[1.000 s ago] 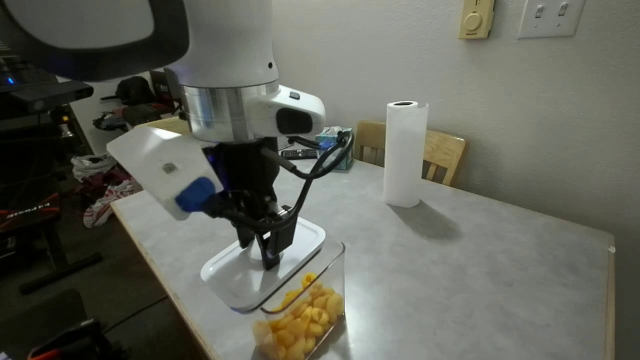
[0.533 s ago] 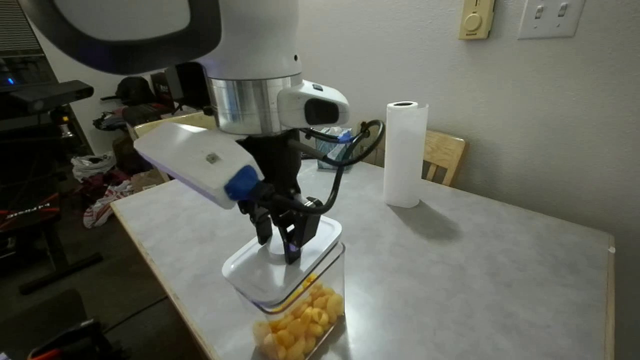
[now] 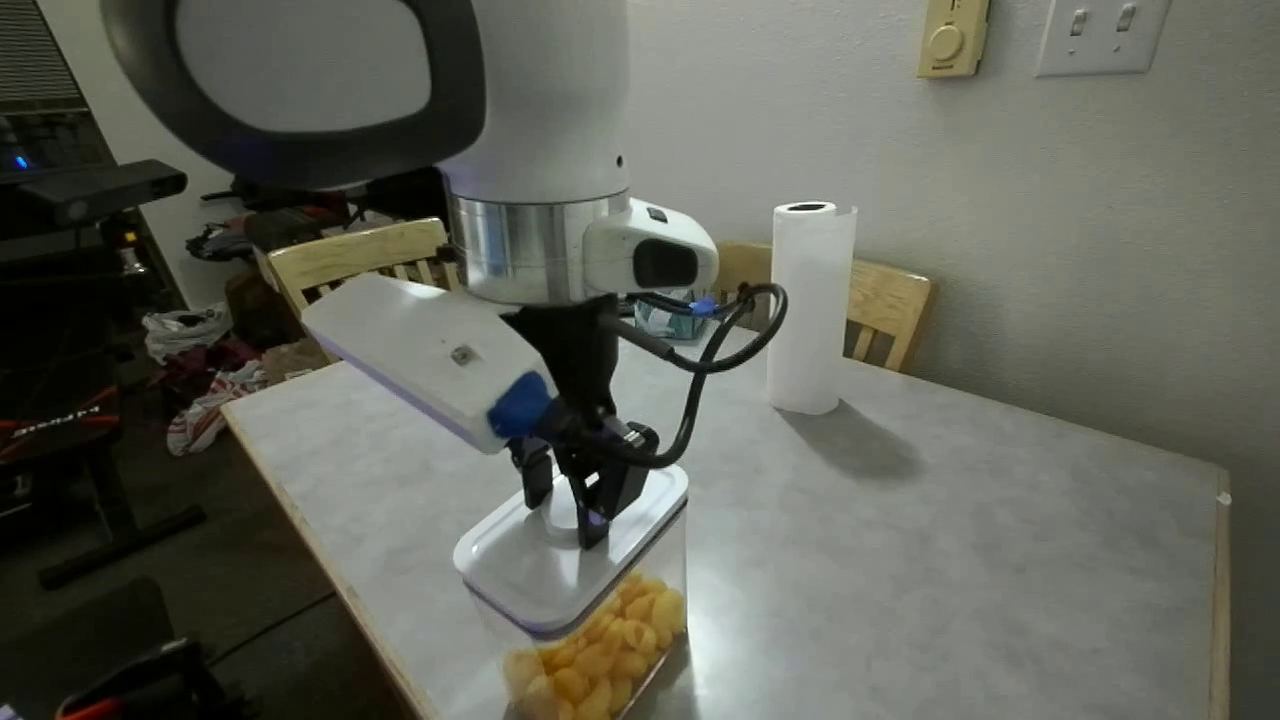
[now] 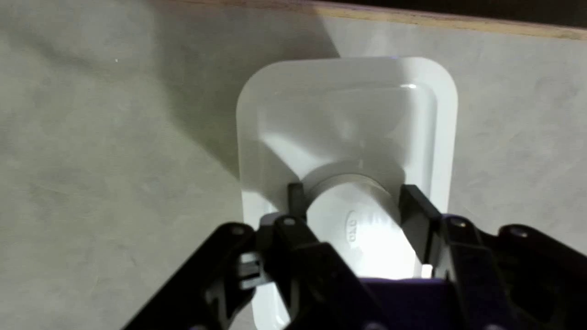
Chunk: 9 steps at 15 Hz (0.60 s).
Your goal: Cover the container with the white lid and then press the button atop the lid
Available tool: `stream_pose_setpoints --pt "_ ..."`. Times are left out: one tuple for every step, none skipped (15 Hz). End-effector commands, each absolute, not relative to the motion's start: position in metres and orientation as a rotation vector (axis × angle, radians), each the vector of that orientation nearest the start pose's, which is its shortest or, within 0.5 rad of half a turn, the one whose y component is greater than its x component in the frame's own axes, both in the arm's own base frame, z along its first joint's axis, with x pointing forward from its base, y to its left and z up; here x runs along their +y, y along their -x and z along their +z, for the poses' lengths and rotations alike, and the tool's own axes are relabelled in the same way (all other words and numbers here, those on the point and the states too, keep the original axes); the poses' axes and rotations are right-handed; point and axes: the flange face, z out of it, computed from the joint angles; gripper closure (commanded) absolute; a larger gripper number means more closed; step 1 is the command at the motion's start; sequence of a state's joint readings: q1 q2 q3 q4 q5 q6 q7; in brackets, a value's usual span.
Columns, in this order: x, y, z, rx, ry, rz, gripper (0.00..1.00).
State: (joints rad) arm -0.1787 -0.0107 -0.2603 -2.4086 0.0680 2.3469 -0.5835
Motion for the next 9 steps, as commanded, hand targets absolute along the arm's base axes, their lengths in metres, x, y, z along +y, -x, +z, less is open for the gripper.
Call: stream_pose_setpoints --pt "-0.212 -0.442 0.299 -0.138 3.037 0.059 0.72" --pt "-0.213 -0.443 0.298 -0.133 3.033 0.061 0.72" --pt "-0.213 -0.444 0.299 -0.124 3.03 0.05 0.72" --pt "-0.213 -0.445 0.298 -0.099 3.021 0.049 0.72" --pt "-0.213 -0.445 0.298 -0.084 3.019 0.046 0.22" --pt "-0.213 -0.444 0.3 -0.058 3.016 0.039 0.21" --pt "-0.213 -0.443 0.302 -0.042 3.017 0.029 0.15" --pt "-0.213 -0.442 0.306 -0.016 3.021 0.024 0.08" --pt "-0.214 -0.44 0.309 0.004 3.029 0.02 0.02"
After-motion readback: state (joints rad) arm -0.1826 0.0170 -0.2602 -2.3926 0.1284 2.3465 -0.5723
